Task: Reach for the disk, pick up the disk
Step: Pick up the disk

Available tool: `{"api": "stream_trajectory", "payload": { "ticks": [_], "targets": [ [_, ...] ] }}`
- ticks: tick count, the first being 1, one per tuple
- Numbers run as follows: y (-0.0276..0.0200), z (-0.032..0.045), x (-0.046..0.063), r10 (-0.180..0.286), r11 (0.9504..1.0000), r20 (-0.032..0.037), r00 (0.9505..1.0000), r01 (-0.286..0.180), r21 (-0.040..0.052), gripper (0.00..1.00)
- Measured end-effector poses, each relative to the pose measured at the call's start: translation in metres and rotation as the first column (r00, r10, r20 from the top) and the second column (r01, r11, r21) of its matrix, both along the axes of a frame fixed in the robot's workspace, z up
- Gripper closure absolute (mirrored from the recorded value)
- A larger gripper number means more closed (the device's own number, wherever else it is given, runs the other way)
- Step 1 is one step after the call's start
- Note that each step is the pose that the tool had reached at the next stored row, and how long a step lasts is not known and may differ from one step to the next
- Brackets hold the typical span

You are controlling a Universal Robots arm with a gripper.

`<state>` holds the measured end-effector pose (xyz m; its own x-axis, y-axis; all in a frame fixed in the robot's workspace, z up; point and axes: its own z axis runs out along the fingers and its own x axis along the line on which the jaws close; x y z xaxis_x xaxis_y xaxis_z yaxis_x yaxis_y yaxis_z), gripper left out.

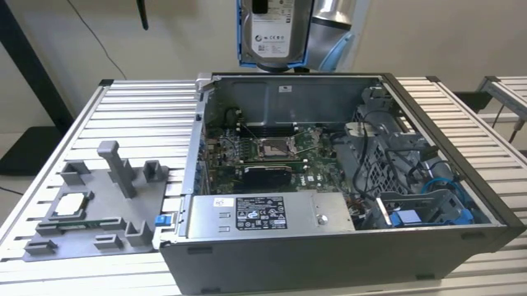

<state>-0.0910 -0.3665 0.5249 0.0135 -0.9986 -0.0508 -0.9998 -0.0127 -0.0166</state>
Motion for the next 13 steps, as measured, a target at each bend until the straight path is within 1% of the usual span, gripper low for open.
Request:
{"api": "stream_trajectory", "payload": {
  "ticks": [3,6,13],
  "targets": [
    [-0.0025,-0.0004,0.001,0.0,1.0,0.0001,1.0,0.0,0.0002,1.0],
    [-0.0062,-0.0008,0.002,0.0,1.0,0.0,1.0,0.0,0.0001,1.0],
    [-0.0199,-0.0022,0.005,0.0,1.0,0.0,1.0,0.0,0.0,1.0]
  ]
}}
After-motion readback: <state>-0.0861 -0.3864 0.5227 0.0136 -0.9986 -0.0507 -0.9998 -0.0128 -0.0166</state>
